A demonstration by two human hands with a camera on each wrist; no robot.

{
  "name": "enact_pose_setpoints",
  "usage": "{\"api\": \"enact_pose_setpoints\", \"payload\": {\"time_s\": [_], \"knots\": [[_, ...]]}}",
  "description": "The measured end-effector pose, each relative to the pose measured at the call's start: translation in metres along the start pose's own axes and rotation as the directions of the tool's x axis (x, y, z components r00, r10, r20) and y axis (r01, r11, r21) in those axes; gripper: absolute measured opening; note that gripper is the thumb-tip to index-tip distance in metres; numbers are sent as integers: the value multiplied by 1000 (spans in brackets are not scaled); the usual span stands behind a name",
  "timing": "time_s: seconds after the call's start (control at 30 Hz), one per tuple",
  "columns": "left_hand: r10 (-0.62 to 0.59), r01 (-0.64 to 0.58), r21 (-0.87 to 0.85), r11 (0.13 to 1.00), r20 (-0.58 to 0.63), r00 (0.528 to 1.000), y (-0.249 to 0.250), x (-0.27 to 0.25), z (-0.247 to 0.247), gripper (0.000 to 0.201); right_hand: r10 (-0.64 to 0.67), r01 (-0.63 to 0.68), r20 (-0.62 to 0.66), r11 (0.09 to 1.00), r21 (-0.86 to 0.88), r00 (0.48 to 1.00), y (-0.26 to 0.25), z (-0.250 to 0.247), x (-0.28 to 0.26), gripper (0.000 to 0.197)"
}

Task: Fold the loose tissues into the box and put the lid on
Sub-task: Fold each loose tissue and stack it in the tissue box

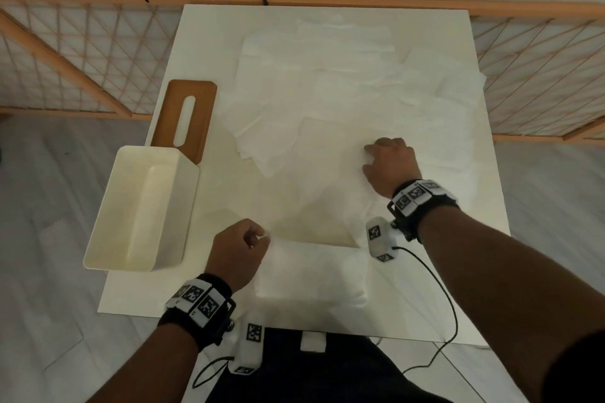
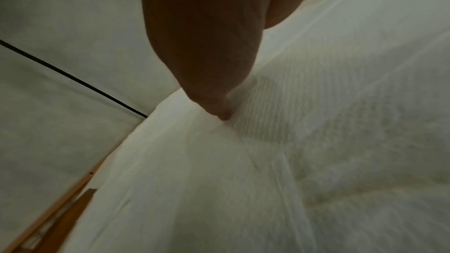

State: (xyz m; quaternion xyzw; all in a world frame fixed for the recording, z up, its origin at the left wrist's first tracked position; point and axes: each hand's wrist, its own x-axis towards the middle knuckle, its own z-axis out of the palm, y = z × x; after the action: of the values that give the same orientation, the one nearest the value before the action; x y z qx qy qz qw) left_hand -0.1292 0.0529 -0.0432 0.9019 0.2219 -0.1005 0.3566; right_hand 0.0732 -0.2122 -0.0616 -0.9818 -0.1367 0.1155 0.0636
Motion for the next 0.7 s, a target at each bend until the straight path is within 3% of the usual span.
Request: {"api": "enact_pose_setpoints", "payload": {"time_s": [0.13,0.27,0.37,0.47,0.53,0.6,0.67,0.7], "knots": [[-1,1,-11,1000,-22,1000,7,0,-11,9,-1,4,32,996,-93,1000,-2,2,12,25],[37,-38,-33,999,-31,999,16,7,-19,9,33,-29,-39,995,100,999,-1,-12,8,25],[72,-74,-88,993,-29,997,28,15,-24,9,-14,40,-92,958,285,996,-5,-38,-4,18],[147,-147,-149,978,-14,989,48,27,-30,38,-77,66,2,866,496,997,-9,-81,-21,14],[179,-167,-211,963,37,983,66,38,-35,72,-149,-1,171,751,660,974,-13,-111,-35,16],[193,-154,-299,942,105,976,81,50,-39,103,-237,-90,258,548,831,937,-15,-136,-49,17],[181,-91,-379,921,210,961,96,57,-42,108,-259,-202,282,297,933,924,-14,-150,-62,9],[189,-53,-439,897,273,943,102,58,-42,95,-251,-237,281,191,952,926,-12,-154,-66,6]]}}
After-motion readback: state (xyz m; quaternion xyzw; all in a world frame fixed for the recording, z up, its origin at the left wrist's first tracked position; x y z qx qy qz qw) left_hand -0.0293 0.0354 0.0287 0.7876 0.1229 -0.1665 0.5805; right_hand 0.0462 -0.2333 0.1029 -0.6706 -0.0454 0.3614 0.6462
